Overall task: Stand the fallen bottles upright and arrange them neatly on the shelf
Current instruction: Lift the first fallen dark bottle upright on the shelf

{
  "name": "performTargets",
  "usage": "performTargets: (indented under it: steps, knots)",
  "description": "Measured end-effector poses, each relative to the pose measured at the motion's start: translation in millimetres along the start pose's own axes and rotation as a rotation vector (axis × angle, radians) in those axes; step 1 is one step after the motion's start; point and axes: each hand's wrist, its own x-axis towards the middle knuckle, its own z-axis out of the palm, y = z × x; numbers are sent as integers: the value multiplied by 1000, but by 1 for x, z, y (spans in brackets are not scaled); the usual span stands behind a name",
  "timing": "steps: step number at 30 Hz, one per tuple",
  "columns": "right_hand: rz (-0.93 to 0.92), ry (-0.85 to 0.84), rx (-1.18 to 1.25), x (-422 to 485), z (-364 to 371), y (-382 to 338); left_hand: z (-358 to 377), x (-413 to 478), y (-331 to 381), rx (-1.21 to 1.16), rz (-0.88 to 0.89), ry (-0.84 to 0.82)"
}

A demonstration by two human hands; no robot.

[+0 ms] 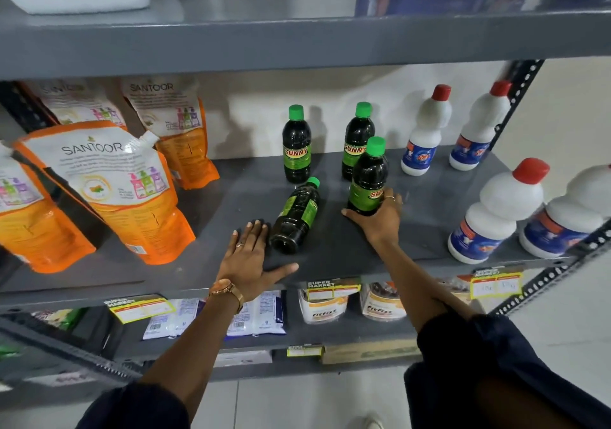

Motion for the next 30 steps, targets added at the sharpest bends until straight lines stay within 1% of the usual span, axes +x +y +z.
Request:
performTargets:
  steps: [1, 4, 6, 13, 19, 23, 27, 30]
  knots:
    - [-9, -6, 16, -2, 2, -1, 0, 0, 0, -1, -2, -5]
    - [10, -43, 178, -6, -1, 2, -1, 0, 0, -3, -3, -5]
    - [-1, -54, 207, -7, -6, 4, -1, 0, 1, -3, -2, 2]
    - [51, 19, 126, -6, -4, -1, 3, 1, 0, 8, -3, 5]
    - [72, -19, 159, 0, -3, -3, 1, 1, 1, 30, -15, -12]
    - [41, -28, 129, -2, -5, -8, 1, 1, 0, 25, -15, -13]
    - [50, 19, 85, -15, -8, -7, -1, 0, -1, 6, -4, 1]
    - [75, 60, 58, -42, -17, 0, -1, -1, 0, -20, 3, 13]
